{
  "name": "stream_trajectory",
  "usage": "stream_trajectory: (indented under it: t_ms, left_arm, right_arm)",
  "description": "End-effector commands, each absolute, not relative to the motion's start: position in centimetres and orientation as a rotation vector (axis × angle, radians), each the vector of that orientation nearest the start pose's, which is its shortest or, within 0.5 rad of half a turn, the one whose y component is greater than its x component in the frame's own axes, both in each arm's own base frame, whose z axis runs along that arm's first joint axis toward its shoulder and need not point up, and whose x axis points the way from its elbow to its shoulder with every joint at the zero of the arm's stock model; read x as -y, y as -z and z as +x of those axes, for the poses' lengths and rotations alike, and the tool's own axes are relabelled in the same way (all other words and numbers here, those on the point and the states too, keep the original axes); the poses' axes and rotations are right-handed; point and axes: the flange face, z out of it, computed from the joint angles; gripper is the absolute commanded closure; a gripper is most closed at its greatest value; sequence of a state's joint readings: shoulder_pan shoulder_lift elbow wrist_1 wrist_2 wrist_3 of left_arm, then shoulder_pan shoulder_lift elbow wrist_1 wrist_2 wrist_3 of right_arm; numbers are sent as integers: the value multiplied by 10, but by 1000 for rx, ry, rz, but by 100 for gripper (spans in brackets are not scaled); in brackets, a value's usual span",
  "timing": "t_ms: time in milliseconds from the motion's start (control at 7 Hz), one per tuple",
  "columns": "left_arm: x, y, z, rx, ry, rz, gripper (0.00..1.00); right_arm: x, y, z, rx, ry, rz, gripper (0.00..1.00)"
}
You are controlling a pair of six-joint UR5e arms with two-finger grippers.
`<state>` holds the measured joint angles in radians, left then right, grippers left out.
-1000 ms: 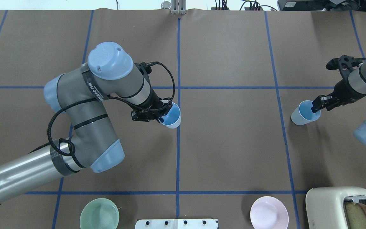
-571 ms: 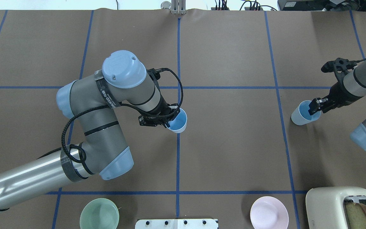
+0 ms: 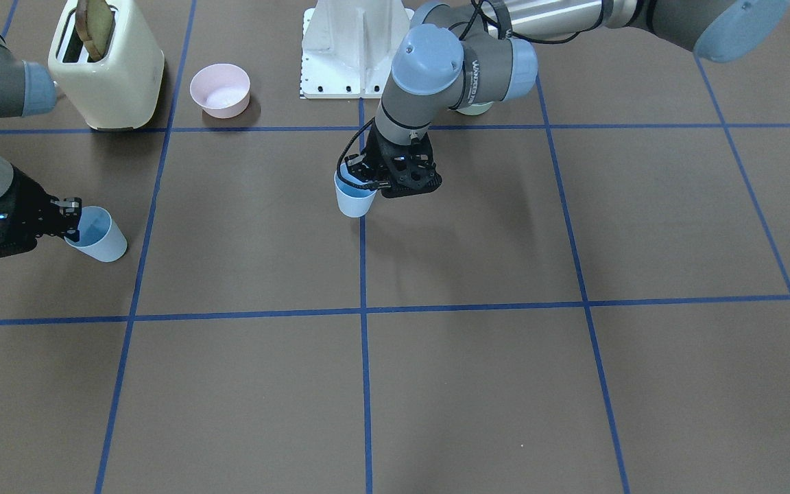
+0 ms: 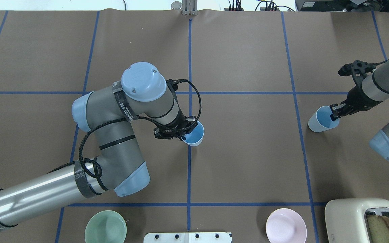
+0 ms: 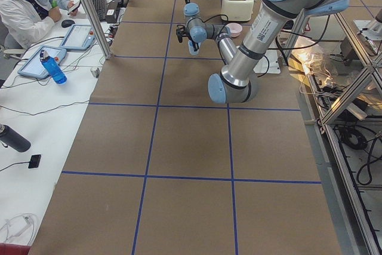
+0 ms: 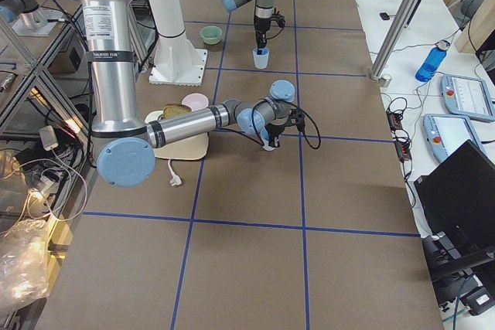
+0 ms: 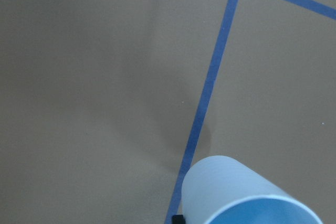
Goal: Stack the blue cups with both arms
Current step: 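Carry the grasped blue cup with the left gripper to the table center, then release the center blue cup with the left gripper while the right gripper lifts its cup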
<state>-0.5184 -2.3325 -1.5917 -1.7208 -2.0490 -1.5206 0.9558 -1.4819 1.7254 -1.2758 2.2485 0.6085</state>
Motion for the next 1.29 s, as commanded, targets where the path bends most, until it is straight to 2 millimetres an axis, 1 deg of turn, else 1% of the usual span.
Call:
stream_trajectory:
  t_ms: [0, 143, 286, 429, 571, 857, 1000, 1143]
  left_arm:
    - [427, -168, 563, -999, 208, -162, 100]
    - [435, -171, 557, -998, 220, -155, 100]
    - [439, -183, 555, -982, 213, -147, 100]
    - [442, -188, 556, -972, 205, -114, 100]
    - [442, -190, 561, -966, 203, -119, 100]
    - [445, -195, 567, -958, 204, -123, 100]
    - [445, -196, 570, -955, 203, -125, 100]
    - [444, -193, 571, -962, 200, -123, 100]
  right_arm:
    - [489, -492, -259, 853, 196, 53, 100]
    - [492, -472, -260, 848, 189, 40, 100]
    - [512, -428, -268, 837, 173, 24, 100]
    - [527, -382, -278, 829, 167, 11, 100]
    - [534, -354, -283, 826, 165, 5, 100]
    - [537, -339, -287, 832, 172, 20, 100]
    - [537, -337, -288, 834, 174, 22, 100]
    - [539, -328, -290, 841, 177, 32, 100]
